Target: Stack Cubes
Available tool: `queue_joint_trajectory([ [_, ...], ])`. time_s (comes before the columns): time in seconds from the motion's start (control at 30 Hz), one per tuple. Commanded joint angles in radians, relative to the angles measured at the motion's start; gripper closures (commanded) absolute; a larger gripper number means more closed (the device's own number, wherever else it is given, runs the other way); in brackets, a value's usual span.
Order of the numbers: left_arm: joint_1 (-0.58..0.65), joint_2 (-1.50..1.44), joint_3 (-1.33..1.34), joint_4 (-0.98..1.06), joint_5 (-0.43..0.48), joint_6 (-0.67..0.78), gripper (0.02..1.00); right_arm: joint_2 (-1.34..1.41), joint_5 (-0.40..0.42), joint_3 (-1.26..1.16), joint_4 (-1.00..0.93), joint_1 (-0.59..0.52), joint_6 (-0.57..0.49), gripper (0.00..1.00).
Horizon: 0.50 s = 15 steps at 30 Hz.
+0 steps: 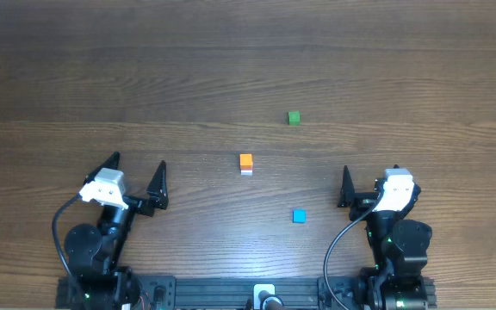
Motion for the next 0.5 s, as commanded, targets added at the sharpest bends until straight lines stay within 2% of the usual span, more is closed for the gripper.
queue_joint_trajectory([
  [0.03,-0.004,-0.004,-0.006,0.002,0.013,0.015,0.018,-0.008,-0.008,-0.008,-0.001,-0.006,-0.004,0.007],
  [0.5,-0.004,-0.004,-0.006,0.002,0.013,0.015,0.02,-0.008,0.01,-0.008,0.014,-0.006,-0.004,0.007],
])
